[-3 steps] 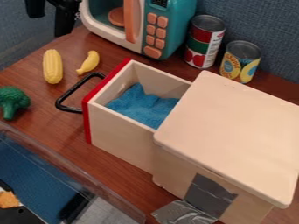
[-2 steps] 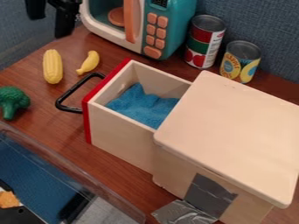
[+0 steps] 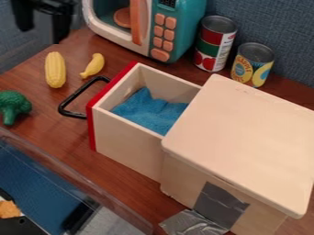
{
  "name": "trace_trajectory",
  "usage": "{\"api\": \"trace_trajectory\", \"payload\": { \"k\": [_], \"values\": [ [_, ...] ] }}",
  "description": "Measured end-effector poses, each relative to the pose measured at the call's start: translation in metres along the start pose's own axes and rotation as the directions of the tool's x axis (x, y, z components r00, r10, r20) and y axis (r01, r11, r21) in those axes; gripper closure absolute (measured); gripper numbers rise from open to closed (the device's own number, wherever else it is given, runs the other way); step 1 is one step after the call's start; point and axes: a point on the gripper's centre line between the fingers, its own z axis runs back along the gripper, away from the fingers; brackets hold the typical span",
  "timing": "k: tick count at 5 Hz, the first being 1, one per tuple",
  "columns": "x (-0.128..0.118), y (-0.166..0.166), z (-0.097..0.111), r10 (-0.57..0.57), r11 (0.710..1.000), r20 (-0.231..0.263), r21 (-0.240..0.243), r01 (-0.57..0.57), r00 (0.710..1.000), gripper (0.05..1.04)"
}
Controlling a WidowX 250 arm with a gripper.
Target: Put the yellow corn in the drawer
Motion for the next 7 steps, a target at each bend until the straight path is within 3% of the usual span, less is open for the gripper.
{"api": "trace_trajectory", "payload": {
  "k": [1,2,3,5,7],
  "values": [
    [-0.001,0.017,-0.014,0.162,0.986,0.031,-0.050,-0.160,0.986,0.083],
    [-0.004,0.036,-0.030,0.338,0.937,0.023,-0.099,-0.334,0.941,0.083],
    [-0.005,0.039,-0.051,0.402,0.910,-0.023,-0.101,-0.403,0.915,0.083],
    [-0.003,0.028,-0.064,0.444,0.882,-0.092,-0.132,-0.453,0.891,0.083],
    [0.004,0.013,-0.065,0.444,0.881,-0.094,-0.133,-0.453,0.891,0.083]
  ]
}}
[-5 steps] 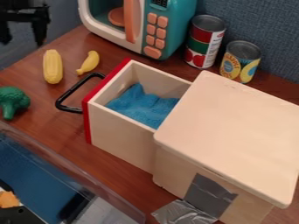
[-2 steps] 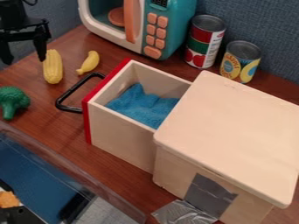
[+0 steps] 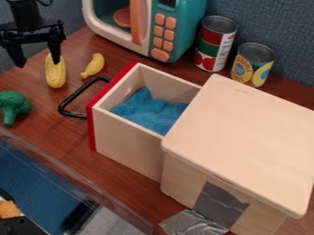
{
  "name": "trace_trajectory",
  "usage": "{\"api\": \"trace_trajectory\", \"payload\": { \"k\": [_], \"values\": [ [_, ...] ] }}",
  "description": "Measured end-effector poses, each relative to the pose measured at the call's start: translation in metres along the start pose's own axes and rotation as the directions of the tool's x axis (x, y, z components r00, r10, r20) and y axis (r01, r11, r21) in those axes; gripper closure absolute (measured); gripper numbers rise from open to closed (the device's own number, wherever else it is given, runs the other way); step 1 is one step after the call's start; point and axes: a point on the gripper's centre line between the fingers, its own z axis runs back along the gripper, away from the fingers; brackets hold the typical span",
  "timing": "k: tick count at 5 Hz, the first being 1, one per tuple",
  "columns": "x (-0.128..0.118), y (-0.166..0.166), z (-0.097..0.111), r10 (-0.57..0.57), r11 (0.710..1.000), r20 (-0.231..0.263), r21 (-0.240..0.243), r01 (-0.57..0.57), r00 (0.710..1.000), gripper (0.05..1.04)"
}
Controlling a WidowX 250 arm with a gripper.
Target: Put the yellow corn in the drawer
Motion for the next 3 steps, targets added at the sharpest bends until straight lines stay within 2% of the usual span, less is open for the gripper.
{"api": "trace_trajectory", "payload": {
  "k": [1,3],
  "values": [
    [0.0000,0.0009,-0.0134,0.003,1.000,-0.015,0.016,-0.003,1.000,0.083],
    [0.0093,-0.0017,-0.0178,-0.031,0.997,0.056,0.073,0.027,0.998,0.083]
  ]
}}
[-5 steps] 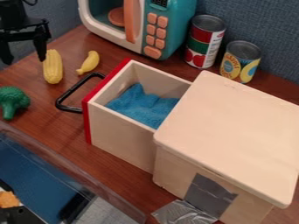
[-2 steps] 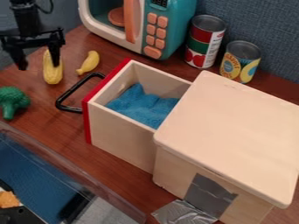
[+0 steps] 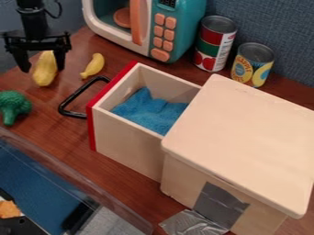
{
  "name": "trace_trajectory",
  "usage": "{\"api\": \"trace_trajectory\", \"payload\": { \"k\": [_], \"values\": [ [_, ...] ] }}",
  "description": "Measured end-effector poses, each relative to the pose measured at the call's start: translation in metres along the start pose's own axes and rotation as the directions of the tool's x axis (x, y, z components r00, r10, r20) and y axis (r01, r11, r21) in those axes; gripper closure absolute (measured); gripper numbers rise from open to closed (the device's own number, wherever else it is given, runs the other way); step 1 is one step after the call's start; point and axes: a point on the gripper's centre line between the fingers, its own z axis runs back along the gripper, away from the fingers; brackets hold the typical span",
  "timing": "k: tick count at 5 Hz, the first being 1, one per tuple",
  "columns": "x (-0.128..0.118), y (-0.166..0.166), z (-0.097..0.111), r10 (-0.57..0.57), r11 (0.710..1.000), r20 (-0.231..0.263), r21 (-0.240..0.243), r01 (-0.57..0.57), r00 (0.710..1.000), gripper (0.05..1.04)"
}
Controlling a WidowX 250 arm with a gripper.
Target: Put the yellow corn in the drawer
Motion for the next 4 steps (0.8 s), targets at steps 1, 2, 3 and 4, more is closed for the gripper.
{"api": "trace_trajectory", "payload": {
  "k": [1,2,3,4],
  "values": [
    [-0.001,-0.001,-0.012,-0.021,1.000,-0.016,0.022,0.021,1.000,0.083],
    [0.003,0.001,-0.022,-0.024,0.999,-0.025,0.036,0.025,0.999,0.134],
    [0.006,0.005,-0.024,-0.028,0.999,-0.017,0.023,0.028,0.999,0.399],
    [-0.010,0.004,-0.018,-0.057,0.998,-0.045,-0.002,0.057,0.997,0.435]
  ]
}}
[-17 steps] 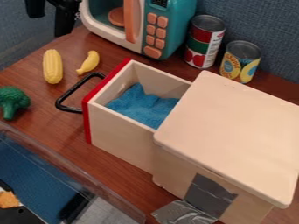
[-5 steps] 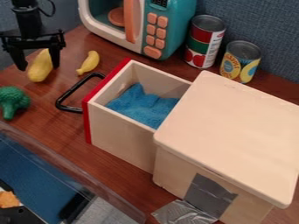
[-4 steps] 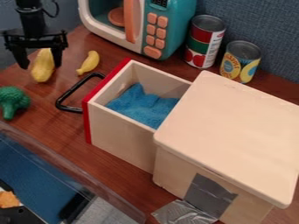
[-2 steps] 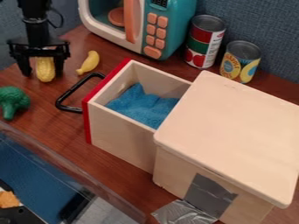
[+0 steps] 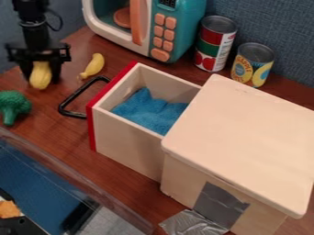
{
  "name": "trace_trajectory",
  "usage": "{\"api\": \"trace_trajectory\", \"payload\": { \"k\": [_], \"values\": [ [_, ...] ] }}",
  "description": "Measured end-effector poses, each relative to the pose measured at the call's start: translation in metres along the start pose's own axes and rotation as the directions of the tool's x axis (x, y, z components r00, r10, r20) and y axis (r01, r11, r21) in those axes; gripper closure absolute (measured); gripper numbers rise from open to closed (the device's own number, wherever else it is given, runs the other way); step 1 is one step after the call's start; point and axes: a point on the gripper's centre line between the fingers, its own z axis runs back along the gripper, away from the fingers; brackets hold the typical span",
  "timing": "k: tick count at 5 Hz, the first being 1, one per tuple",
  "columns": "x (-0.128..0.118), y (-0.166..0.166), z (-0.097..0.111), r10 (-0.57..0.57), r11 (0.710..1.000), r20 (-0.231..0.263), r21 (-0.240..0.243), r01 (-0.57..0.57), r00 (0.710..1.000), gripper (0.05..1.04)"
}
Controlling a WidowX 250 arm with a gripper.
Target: Put the yellow corn in the drawer
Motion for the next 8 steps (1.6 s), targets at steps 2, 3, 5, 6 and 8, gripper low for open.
{"api": "trace_trajectory", "payload": {
  "k": [2,3,5,6,8],
  "values": [
    [-0.043,-0.032,0.079,-0.105,0.984,0.072,-0.140,0.114,0.992,0.435],
    [-0.066,-0.048,0.096,-0.153,0.971,0.085,-0.173,0.166,0.985,0.435],
    [-0.111,-0.092,0.111,-0.257,0.940,0.068,-0.216,0.265,0.964,0.435],
    [-0.122,-0.111,0.116,-0.260,0.934,0.028,-0.247,0.259,0.965,0.435],
    [-0.127,-0.148,0.127,-0.255,0.925,0.019,-0.288,0.249,0.967,0.435]
  ]
}}
